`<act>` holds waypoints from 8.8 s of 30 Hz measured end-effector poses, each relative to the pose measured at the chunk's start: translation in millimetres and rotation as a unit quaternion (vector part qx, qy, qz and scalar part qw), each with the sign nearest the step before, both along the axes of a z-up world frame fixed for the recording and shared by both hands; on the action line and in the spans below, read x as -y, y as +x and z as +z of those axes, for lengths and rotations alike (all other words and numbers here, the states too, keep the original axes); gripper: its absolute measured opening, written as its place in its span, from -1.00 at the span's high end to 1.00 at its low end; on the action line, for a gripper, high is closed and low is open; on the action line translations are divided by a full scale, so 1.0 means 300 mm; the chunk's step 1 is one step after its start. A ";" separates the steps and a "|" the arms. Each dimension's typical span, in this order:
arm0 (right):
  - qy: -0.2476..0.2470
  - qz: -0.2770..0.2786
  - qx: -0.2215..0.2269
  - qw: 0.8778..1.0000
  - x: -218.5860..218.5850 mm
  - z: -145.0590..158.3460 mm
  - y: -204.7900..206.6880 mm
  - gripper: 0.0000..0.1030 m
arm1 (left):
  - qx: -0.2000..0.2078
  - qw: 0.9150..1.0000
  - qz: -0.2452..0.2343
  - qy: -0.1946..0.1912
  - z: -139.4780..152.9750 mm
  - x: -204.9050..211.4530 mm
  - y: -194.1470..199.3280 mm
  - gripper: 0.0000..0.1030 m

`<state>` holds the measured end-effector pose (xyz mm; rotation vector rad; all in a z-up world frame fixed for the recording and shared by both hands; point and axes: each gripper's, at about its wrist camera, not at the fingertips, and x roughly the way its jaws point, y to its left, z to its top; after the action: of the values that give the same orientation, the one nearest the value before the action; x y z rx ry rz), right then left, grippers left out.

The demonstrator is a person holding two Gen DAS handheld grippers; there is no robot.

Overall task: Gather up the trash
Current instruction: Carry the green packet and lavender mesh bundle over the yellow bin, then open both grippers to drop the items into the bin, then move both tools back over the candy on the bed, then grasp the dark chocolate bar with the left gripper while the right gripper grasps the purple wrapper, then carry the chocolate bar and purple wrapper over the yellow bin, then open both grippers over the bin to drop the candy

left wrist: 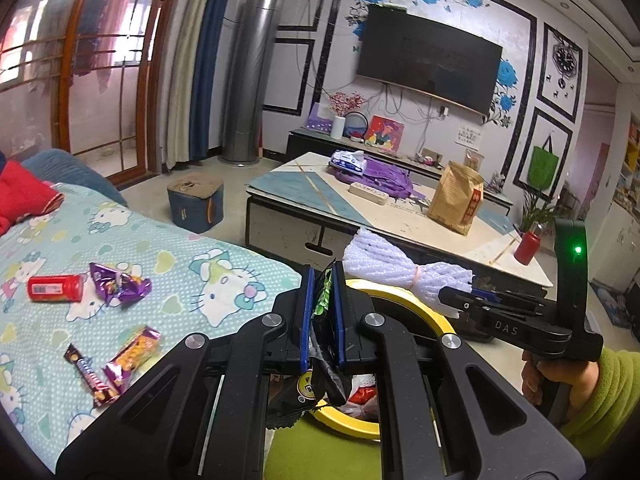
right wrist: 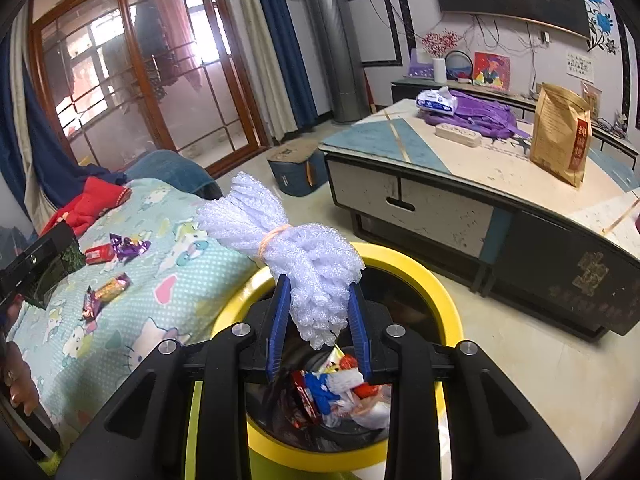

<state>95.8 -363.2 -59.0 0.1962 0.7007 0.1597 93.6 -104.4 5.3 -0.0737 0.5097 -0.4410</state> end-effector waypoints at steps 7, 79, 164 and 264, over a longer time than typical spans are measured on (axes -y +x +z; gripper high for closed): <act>-0.001 -0.017 -0.016 1.000 0.059 -0.027 -0.015 0.47 | -0.002 1.000 -0.027 0.010 -0.015 0.077 0.021 0.91; 0.029 0.001 -0.015 0.999 0.037 -0.072 0.007 -0.23 | -0.082 0.996 -0.001 0.020 -0.110 0.133 0.135 -0.78; -0.052 0.319 -0.095 0.942 -1.081 -0.107 0.611 0.00 | -0.214 0.943 0.219 -0.127 -0.335 -0.677 0.087 0.66; 0.042 0.012 -0.121 0.992 0.070 -0.185 0.094 0.19 | -0.083 0.993 -0.086 0.010 -0.150 0.278 0.154 -0.05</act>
<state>124.2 -384.1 -114.5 0.2913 0.9397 0.1907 139.9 -187.9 -39.6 -0.0486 0.6874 -0.6015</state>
